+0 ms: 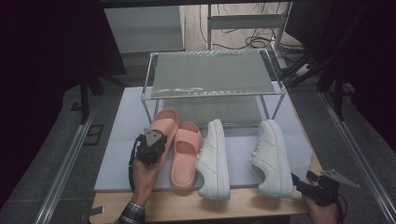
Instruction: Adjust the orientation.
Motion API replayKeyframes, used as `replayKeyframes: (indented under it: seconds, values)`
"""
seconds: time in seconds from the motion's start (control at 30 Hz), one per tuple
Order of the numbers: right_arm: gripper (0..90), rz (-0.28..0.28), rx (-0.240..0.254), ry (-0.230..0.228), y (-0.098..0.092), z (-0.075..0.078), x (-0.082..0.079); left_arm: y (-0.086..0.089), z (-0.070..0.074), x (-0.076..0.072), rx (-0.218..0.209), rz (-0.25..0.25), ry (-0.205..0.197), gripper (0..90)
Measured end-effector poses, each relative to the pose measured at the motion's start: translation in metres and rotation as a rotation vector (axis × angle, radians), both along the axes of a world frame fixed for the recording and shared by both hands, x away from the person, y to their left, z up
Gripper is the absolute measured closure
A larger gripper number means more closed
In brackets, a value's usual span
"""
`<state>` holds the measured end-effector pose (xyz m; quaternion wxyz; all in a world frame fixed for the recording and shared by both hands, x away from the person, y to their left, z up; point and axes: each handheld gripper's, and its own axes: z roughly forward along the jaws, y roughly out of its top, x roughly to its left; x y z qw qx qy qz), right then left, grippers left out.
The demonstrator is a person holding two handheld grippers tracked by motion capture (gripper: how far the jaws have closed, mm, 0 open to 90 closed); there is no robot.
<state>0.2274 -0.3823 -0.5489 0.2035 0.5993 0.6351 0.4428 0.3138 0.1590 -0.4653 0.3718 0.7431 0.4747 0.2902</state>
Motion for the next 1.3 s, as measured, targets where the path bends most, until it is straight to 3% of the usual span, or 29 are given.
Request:
replayKeyframes:
  seconds: [0.3, 0.5, 0.67, 0.9, 1.3]
  values:
    - [18.9, -0.001, -0.001, 0.001, 0.000, 0.000, 0.000, -0.010, 0.001, 0.020, -0.005, 0.010, -0.009, 85.9]
    - [18.9, -0.001, -0.001, 0.001, 0.000, 0.000, 0.000, -0.017, -0.001, 0.034, 0.029, 0.027, -0.024, 86.0]
    - [18.8, 0.000, -0.002, 0.001, 0.000, 0.000, 0.000, -0.018, -0.003, 0.048, 0.010, 0.029, -0.009, 86.0]
    - [18.8, 0.003, -0.005, 0.000, 0.000, 0.000, 0.001, -0.025, -0.008, 0.066, 0.036, 0.046, -0.009, 86.0]
    - [18.6, 0.004, -0.007, 0.002, 0.000, 0.000, 0.001, -0.026, -0.008, 0.081, 0.014, 0.030, 0.050, 85.1]
